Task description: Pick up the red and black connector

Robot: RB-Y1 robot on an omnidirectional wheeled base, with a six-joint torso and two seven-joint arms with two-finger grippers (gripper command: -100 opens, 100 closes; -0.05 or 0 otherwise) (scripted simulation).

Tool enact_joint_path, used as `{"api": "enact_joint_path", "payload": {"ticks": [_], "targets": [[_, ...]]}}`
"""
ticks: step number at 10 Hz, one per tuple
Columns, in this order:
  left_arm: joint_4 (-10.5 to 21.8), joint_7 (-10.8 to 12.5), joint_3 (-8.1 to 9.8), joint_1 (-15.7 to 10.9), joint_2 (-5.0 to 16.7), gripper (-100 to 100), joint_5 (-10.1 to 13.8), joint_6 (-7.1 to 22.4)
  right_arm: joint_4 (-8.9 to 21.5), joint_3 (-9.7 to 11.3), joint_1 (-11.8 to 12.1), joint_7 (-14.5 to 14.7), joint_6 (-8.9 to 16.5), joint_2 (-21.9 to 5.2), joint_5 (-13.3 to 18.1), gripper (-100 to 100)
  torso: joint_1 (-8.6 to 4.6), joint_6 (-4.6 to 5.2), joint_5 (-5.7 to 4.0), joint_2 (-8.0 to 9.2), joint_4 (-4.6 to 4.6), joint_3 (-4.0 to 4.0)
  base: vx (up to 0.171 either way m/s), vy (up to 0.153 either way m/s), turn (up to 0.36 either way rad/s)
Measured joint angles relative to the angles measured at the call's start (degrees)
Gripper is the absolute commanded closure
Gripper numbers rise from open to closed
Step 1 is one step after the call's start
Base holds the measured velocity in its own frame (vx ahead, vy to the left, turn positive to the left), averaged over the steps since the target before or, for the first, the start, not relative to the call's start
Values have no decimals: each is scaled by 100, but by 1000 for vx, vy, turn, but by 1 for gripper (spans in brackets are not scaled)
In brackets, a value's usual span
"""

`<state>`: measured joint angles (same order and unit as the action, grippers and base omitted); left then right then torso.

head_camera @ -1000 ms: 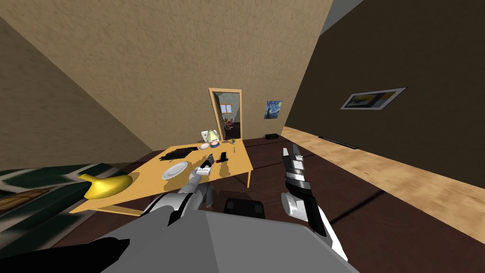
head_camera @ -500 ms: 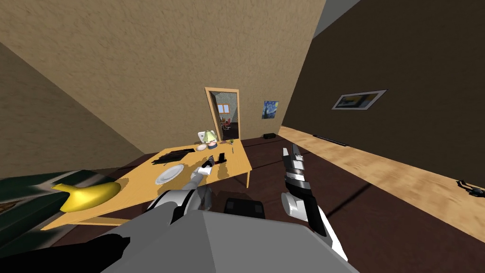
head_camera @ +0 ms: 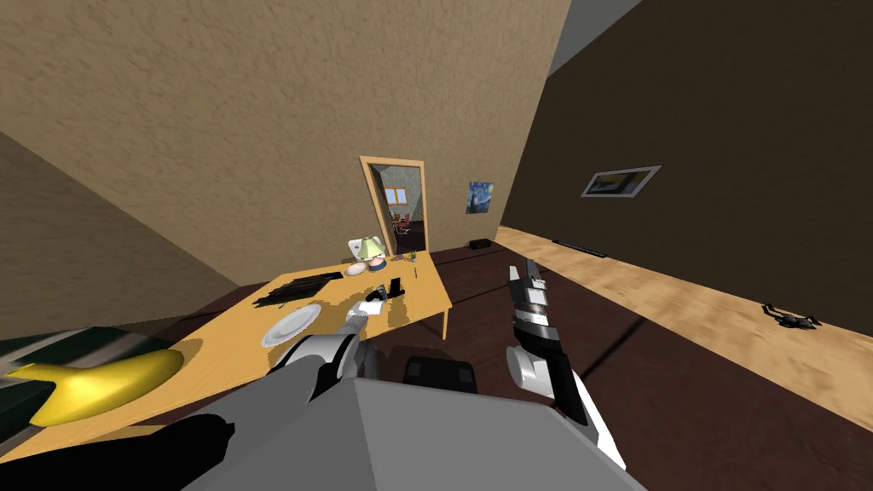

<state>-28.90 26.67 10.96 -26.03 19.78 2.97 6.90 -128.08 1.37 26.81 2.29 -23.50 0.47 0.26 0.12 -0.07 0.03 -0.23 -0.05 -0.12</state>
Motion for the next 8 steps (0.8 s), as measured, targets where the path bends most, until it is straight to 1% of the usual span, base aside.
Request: {"api": "enact_joint_path", "payload": {"ticks": [1,2,3,4,5,6,7,8], "targets": [[63,13,101,-39,-63,-100,-74,105,0,0,0,0,0,0,0,0,-3,2,0,2,0,1,21,20,-48],[57,25,97,-16,-76,-100,-55,176,0,0,0,0,0,0,0,0,-5,-2,-1,6,1,3,8,4,14],[190,29,60,-76,-48,-100,-7,145,0,0,0,0,0,0,0,0,-10,-2,-2,10,2,5,24,9,-70],[422,40,51,-172,-39,-100,28,110,0,0,0,0,0,0,0,0,-10,1,-2,6,2,4,70,46,-203],[943,56,14,-385,-14,-100,123,48,0,0,0,0,0,0,0,0,0,3,0,-8,-1,-4,64,53,-88],[709,80,66,-235,-78,-100,81,206,0,0,1,0,0,0,0,0,4,-3,1,-7,-2,-4,58,38,-37],[673,78,51,-166,-106,-100,137,368,0,0,1,0,0,0,0,0,2,-2,1,-7,-2,-4,43,31,-15],[1071,58,38,-330,-89,-100,185,278,0,0,0,0,0,0,0,0,-2,-2,-1,-4,-1,-3,16,14,1]]}}
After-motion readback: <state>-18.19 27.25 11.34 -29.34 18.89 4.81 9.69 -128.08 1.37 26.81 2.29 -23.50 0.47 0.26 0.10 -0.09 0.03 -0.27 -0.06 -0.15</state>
